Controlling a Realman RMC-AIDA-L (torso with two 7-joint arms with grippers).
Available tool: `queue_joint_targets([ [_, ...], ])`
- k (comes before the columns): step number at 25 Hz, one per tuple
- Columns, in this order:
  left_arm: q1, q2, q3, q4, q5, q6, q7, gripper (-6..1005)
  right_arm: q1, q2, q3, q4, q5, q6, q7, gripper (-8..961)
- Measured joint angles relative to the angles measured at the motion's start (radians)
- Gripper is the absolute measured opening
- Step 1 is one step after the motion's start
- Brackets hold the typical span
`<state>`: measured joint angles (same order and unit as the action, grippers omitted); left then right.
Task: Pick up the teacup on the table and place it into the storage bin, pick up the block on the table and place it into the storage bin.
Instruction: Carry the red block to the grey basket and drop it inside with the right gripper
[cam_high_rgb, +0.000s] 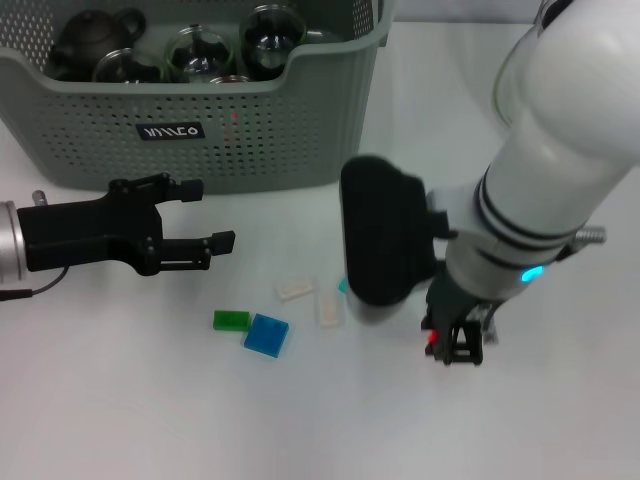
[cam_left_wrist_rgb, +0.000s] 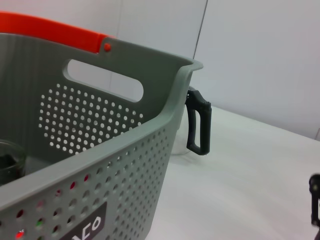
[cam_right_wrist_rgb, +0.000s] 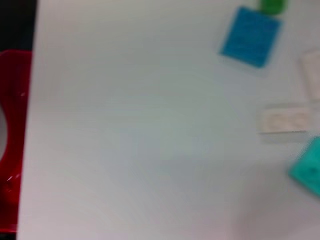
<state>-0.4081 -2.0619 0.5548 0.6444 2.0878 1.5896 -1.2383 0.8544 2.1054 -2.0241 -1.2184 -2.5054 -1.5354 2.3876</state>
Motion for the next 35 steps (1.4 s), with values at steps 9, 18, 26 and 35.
queue_joint_targets([
  [9, 0.019, 0.01, -0.001, 0.0, 0.004, -0.007, 0.001, 875, 0.048, 0.0, 0.2, -0.123, -0.046, -0.129, -0.036, 255],
  [18, 0.038, 0.013, -0.001, 0.0, 0.007, -0.015, 0.007, 875, 0.177, 0.001, 0.48, -0.101, 0.046, -0.075, -0.138, 286],
  [26, 0.038, 0.015, 0.002, 0.0, 0.013, -0.009, 0.005, 875, 0.274, -0.003, 0.674, 0.017, 0.223, 0.201, -0.244, 313],
  [35, 0.032, 0.014, 0.001, 0.0, 0.008, -0.014, 0.0, 875, 0.348, -0.002, 0.637, 0.276, 0.266, 0.507, -0.289, 344],
])
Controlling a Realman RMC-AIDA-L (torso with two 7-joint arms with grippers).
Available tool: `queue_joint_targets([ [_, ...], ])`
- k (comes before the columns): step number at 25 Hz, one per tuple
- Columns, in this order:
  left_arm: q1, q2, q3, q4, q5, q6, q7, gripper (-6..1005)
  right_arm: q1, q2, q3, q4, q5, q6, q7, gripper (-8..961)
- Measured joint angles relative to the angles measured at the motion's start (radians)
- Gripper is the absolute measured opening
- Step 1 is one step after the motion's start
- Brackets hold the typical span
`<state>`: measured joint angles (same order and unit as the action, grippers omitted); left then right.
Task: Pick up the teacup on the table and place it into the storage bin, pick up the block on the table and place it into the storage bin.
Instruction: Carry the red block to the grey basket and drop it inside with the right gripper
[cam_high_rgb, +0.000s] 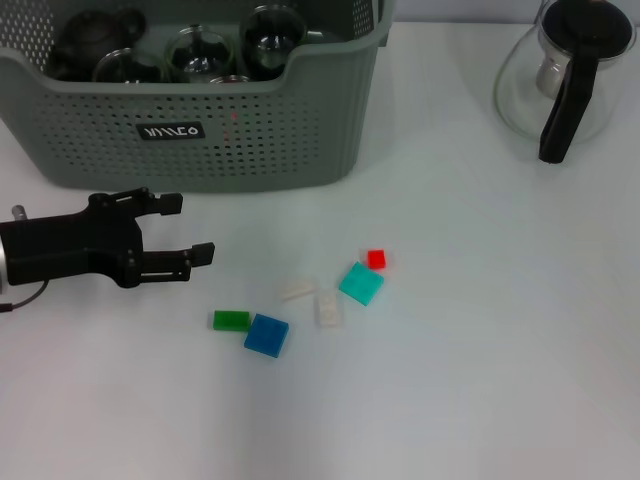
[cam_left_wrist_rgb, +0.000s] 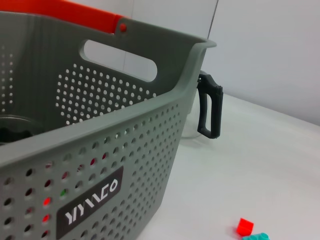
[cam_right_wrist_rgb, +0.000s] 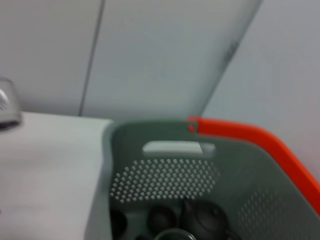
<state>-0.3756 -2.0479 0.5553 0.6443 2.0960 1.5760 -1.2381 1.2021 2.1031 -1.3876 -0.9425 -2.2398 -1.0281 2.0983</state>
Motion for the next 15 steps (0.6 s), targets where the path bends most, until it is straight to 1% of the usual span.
queue_joint_targets([
  [2, 0.0, 0.0, -0.001, 0.0, -0.002, 0.0, -0.001, 876, 0.019, -0.001, 0.0, 0.056, -0.001, 0.034, -0.002, 351],
  [4, 0.001, 0.001, -0.004, 0.0, -0.002, 0.0, -0.001, 876, 0.021, -0.001, -0.009, 0.074, -0.003, 0.05, -0.006, 357],
  [10, -0.003, 0.007, -0.024, 0.0, 0.002, 0.003, -0.001, 876, 0.014, -0.003, -0.018, 0.067, -0.041, 0.044, 0.014, 378],
  [12, -0.003, 0.011, -0.026, 0.0, 0.002, 0.008, -0.001, 876, -0.004, -0.004, -0.014, 0.03, -0.054, 0.025, 0.02, 385],
  [13, -0.003, 0.011, -0.026, 0.0, 0.002, 0.008, -0.001, 876, -0.023, -0.004, -0.009, -0.011, -0.053, 0.003, 0.02, 388],
  [15, -0.003, 0.012, -0.026, 0.001, 0.0, 0.009, -0.002, 876, -0.073, -0.005, 0.004, -0.112, -0.045, -0.061, 0.016, 471],
])
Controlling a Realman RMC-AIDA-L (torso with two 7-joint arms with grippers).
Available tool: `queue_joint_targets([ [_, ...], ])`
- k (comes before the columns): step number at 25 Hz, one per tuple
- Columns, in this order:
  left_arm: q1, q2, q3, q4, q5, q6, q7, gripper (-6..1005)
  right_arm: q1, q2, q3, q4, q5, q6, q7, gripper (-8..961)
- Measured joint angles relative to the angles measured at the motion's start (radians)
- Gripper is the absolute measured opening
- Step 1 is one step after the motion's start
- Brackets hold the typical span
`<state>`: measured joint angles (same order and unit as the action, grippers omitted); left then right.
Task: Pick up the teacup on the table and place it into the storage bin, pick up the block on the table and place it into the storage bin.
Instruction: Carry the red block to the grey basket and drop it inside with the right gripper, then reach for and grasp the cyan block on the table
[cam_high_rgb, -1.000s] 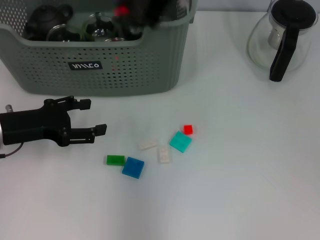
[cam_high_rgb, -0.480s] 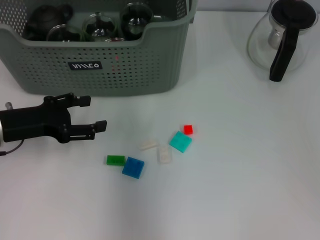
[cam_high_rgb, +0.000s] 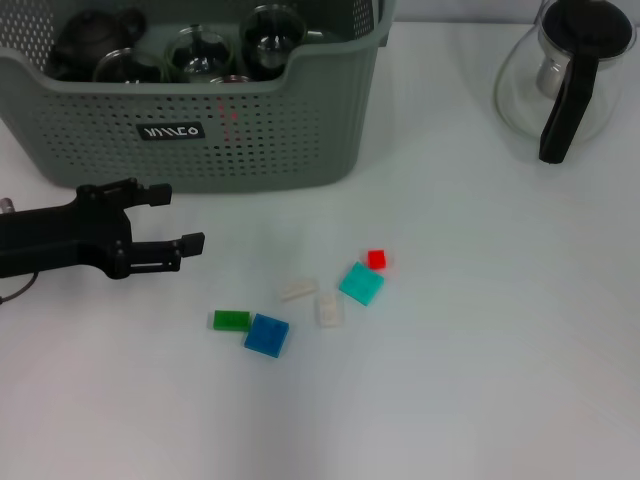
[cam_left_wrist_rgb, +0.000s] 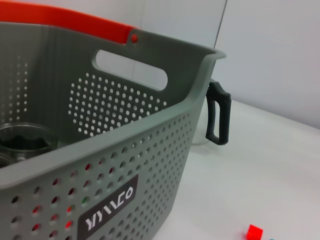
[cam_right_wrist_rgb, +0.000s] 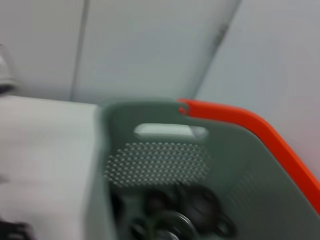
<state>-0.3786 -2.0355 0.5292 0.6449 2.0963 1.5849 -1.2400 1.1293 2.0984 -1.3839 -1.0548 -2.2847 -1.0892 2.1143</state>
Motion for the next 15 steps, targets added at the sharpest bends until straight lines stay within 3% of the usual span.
queue_joint_targets([
  [9, 0.002, 0.002, 0.0, -0.002, -0.004, 0.0, 0.007, 876, -0.257, -0.001, 0.088, -0.442, 0.098, -0.511, -0.038, 837],
  [15, 0.005, 0.002, 0.0, 0.002, -0.005, 0.004, 0.003, 876, -0.345, 0.0, 0.061, -0.509, 0.082, -0.731, 0.029, 871],
])
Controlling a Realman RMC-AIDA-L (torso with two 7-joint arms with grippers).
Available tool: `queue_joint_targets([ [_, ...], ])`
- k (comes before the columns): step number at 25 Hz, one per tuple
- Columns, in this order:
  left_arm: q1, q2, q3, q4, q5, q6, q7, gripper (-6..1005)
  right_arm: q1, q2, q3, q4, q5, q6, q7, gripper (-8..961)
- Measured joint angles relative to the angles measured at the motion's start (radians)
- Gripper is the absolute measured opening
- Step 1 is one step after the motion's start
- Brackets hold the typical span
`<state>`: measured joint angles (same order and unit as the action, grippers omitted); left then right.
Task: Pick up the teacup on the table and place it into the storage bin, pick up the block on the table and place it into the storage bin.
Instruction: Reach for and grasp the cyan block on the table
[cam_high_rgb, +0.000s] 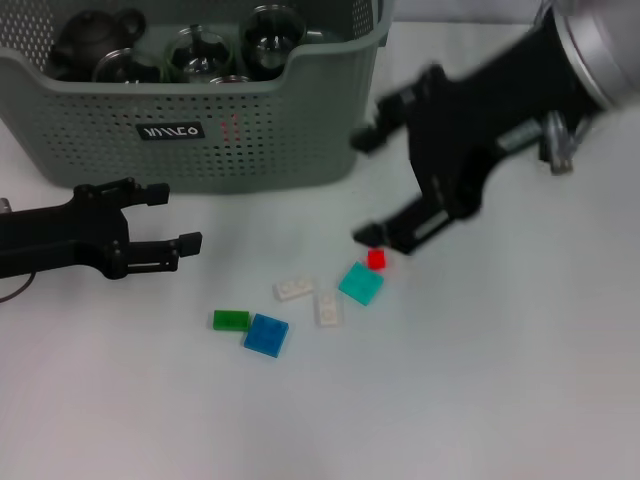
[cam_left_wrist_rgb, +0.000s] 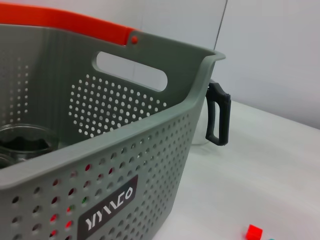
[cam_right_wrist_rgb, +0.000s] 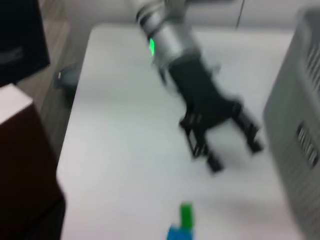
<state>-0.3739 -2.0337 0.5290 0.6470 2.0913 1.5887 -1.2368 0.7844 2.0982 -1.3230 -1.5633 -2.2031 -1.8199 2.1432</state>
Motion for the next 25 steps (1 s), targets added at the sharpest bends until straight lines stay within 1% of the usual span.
queue_joint_targets([
  [4, 0.0, 0.0, -0.001, 0.001, -0.001, 0.001, 0.0, 875, -0.004, 0.002, -0.062, 0.053, -0.087, -0.01, 0.05, 893],
  [9, -0.004, -0.001, -0.001, -0.001, -0.002, -0.004, 0.005, 873, 0.039, 0.003, -0.151, 0.221, -0.164, 0.068, 0.071, 897],
  [12, -0.005, -0.004, -0.001, -0.002, -0.002, -0.006, 0.007, 873, 0.076, 0.003, -0.205, 0.349, -0.171, 0.154, 0.062, 896],
  [18, -0.004, -0.006, -0.001, -0.003, -0.002, -0.005, 0.008, 873, 0.124, 0.005, -0.321, 0.523, -0.172, 0.337, 0.04, 894],
  [20, -0.003, -0.006, -0.001, -0.003, -0.002, -0.003, 0.008, 874, 0.135, 0.007, -0.358, 0.573, -0.172, 0.402, 0.036, 894],
  [25, 0.001, -0.008, -0.001, -0.004, -0.002, -0.004, 0.008, 874, 0.142, 0.012, -0.433, 0.617, -0.164, 0.506, 0.035, 893],
])
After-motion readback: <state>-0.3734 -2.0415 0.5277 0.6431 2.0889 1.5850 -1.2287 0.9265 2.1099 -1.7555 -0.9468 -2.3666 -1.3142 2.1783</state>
